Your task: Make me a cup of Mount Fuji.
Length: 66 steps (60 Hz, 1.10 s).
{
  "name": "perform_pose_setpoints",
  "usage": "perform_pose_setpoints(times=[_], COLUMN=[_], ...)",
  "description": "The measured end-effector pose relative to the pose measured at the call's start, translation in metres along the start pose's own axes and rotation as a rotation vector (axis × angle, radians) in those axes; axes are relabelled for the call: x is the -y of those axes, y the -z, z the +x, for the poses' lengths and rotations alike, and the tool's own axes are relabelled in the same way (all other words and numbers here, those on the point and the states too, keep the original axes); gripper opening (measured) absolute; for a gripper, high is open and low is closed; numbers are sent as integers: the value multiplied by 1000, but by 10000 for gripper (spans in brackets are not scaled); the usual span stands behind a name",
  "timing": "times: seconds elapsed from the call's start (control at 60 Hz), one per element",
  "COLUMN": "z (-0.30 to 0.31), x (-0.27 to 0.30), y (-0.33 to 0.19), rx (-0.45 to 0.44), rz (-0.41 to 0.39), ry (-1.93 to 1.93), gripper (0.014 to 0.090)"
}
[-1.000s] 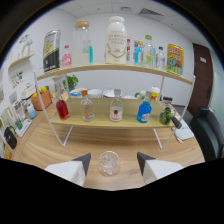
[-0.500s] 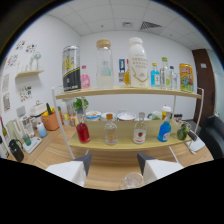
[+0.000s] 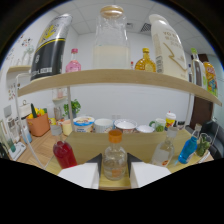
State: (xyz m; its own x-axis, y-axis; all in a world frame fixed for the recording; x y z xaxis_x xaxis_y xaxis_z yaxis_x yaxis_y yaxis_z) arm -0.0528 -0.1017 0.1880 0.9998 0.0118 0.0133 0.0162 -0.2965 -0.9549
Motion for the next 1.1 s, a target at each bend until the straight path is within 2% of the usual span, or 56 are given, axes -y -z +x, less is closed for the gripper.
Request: perform_pose_setpoints(times=[0.033, 0.333, 0.567, 0.883, 1.1], z=[2, 2, -11, -18, -20], x=[0, 3, 4, -91, -104], y=[-3, 8, 53, 84, 82], rx=[-12, -23, -6, -1, 101], rz=[-2, 7, 41, -81, -113], ry=[3, 3, -6, -205, -637], gripper=[372, 353, 353, 351, 353])
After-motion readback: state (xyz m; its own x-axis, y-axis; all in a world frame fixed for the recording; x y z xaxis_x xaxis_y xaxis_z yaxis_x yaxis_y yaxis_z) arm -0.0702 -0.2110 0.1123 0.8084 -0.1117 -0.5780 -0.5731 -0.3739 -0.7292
